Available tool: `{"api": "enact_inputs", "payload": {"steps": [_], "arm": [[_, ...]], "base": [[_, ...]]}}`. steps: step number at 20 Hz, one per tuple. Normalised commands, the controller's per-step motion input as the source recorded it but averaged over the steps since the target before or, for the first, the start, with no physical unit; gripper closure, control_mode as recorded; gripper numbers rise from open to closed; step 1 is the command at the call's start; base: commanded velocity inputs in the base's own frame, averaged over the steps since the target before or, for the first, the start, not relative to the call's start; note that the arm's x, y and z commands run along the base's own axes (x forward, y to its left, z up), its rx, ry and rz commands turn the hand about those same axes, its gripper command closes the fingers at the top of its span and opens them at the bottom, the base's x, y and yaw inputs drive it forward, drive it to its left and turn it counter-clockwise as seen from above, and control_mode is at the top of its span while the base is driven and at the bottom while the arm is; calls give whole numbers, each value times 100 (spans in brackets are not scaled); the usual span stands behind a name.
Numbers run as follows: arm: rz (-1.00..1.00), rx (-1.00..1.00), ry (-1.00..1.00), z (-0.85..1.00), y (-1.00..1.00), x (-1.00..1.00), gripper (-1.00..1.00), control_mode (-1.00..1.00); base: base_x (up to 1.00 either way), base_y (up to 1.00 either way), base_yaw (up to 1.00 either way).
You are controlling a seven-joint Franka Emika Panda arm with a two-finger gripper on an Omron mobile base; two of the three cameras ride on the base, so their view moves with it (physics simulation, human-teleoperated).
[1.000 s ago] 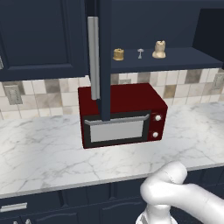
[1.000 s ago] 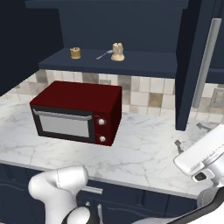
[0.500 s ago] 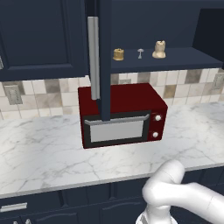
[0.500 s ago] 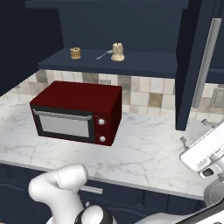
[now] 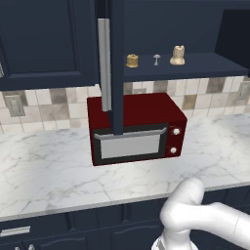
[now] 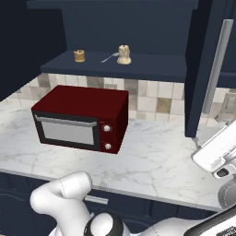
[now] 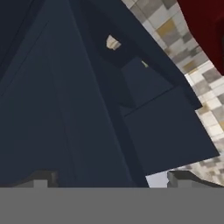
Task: Pick the candle and candle from the dining table and place them in the open cabinet. Close the cabinet after placing the objects.
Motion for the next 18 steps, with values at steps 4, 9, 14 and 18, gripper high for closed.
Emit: {"api": "enact_inputs", "payload": {"steps": [4, 9, 14, 18], "arm": [[0, -6, -5, 42, 43, -3, -100, -100], [-1, -18, -4, 38, 77, 0, -100, -100], [-3, -23, 0, 45, 89, 0, -100, -100], [-7, -18, 0, 53, 83, 0, -100, -100]], "base": [[0, 0, 0], [0, 0, 0], [0, 0, 0], [0, 0, 0]]}}
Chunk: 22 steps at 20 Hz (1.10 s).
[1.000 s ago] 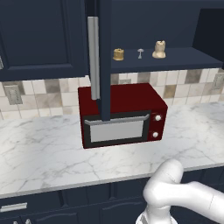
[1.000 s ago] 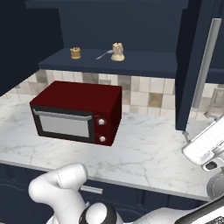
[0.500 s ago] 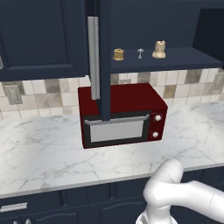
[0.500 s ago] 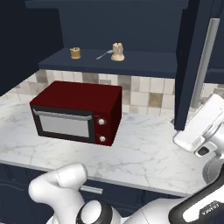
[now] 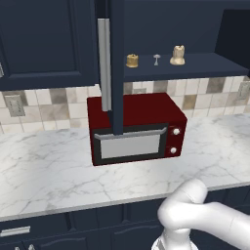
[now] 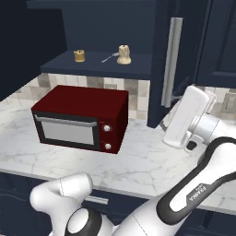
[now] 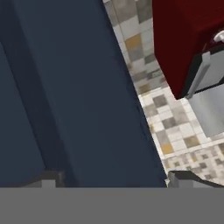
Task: Pick the candle and candle from the dining table and place them in the open cabinet. Close the cabinet after placing the objects.
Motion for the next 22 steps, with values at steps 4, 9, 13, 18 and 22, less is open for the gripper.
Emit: {"api": "enact_inputs", "payload": {"steps": [4, 9, 13, 18, 22], "arm": [[-14, -6, 0, 54, 79, 1, -100, -100], [-20, -8, 0, 40, 89, 27, -100, -100], [-22, -13, 0, 59, 97, 42, -100, -100], [-23, -19, 2, 71, 100, 52, -100, -100], [-24, -20, 6, 66, 96, 56, -100, -100]], "base": [[0, 0, 0], [0, 0, 0], [0, 0, 0], [0, 0, 0], [0, 0, 0]]}}
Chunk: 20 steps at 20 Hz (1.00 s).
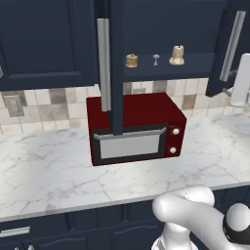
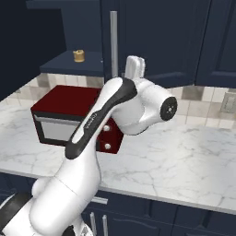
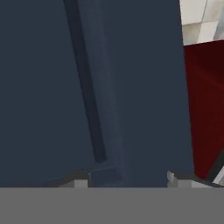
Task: Pick the candle and candle from the dining table and place them in the open cabinet. Close the cabinet after placing the objects.
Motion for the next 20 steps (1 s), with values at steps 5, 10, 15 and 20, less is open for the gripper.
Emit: {"api": "enact_inputs", "payload": {"steps": [5, 10, 15, 20], "arm": [[-24, -19, 6, 42, 86, 77, -100, -100], [-19, -13, 0, 3, 66, 100, -100, -100], [-12, -6, 0, 0, 31, 100, -100, -100], [-8, -1, 1, 1, 9, 96, -100, -100]], "base": [[0, 0, 0], [0, 0, 0], [0, 0, 0], [0, 0, 0]]}}
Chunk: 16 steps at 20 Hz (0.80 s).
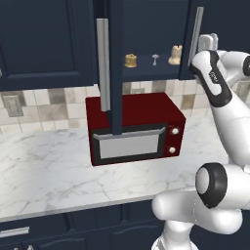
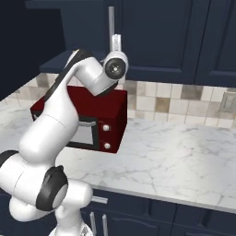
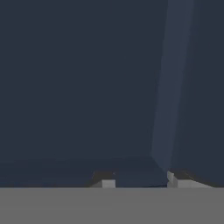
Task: Pick the candle and candle from the dining table and place them in the open cabinet. Close the cabinet after placing the objects.
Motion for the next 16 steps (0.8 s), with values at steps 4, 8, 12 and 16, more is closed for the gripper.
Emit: {"api": "enact_inputs", "payload": {"steps": [4, 8, 12, 16], "arm": [[-5, 0, 1, 2, 0, 78, -100, -100], [-3, 0, 0, 0, -11, 14, -100, -100], [-3, 0, 0, 0, -24, -32, -100, -100], [-5, 0, 0, 0, -27, -74, -100, -100]], "base": [[0, 0, 0], [0, 0, 0], [0, 0, 0], [0, 0, 0]]}}
